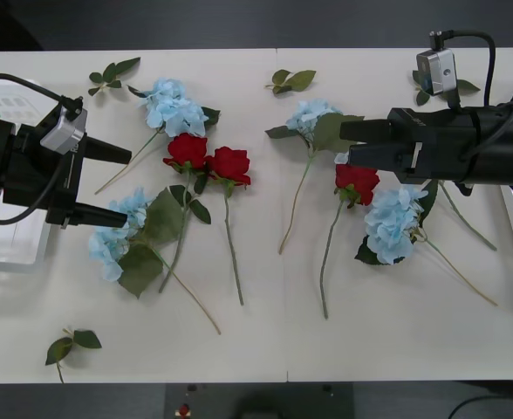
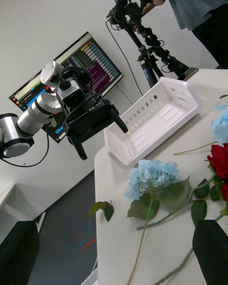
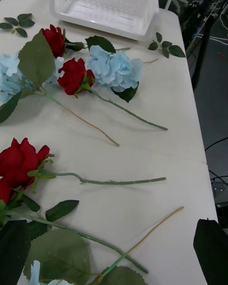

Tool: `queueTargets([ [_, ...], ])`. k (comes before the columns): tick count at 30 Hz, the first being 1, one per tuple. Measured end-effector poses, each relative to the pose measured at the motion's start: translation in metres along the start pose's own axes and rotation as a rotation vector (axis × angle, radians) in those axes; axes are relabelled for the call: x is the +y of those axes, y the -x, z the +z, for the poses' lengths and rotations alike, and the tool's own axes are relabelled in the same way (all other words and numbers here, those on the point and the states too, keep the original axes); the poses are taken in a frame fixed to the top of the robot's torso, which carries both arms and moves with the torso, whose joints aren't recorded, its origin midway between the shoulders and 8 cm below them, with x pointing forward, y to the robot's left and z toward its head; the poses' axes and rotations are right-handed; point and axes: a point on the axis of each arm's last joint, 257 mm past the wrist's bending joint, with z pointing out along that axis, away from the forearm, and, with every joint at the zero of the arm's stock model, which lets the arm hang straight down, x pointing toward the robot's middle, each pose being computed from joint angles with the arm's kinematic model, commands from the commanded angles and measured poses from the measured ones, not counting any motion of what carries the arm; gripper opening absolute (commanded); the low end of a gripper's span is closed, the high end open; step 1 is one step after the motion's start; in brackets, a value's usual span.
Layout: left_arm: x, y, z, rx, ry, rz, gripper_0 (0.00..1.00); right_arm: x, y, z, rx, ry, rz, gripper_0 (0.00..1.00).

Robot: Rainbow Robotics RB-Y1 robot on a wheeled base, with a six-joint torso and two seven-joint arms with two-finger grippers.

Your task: Put the red flowers into the right box and the blue flowers into the left box

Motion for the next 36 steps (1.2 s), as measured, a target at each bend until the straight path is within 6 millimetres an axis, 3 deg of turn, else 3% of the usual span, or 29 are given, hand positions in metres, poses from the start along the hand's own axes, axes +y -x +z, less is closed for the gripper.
queueTargets([
  [2,0.0,0.003,0.0,-0.008,-0.002,0.003,1.0,0.0,-0.002,0.0,0.001,0.0,0.003,0.94],
  [7,0.004,0.019,-0.001,-0.019,0.013,0.047,1.0,-0.006,-0.039,0.001,0.013,-0.007,0.091,0.94],
  [16,0.018,0.017,0.002,0.07,0.088,0.139,1.0,-0.013,-0.036,-0.012,0.055,-0.044,0.062,0.94],
  [19,0.022,0.011,0.002,0.113,0.118,0.047,1.0,-0.014,-0.044,-0.022,0.16,-0.074,0.123,0.94],
  [24,0.042,-0.006,-0.004,0.175,0.226,-0.176,1.0,-0.017,-0.039,-0.046,0.267,-0.2,0.455,0.94],
  [29,0.069,-0.03,-0.018,0.257,0.358,-0.234,1.0,-0.033,-0.046,-0.079,0.388,-0.354,0.458,0.94],
  [33,0.087,-0.049,-0.032,0.279,0.485,-0.451,1.0,-0.06,-0.067,-0.111,0.486,-0.571,0.574,0.94],
  [36,0.098,-0.058,-0.042,0.303,0.55,-0.489,1.0,-0.083,-0.073,-0.134,0.555,-0.712,0.533,0.94],
])
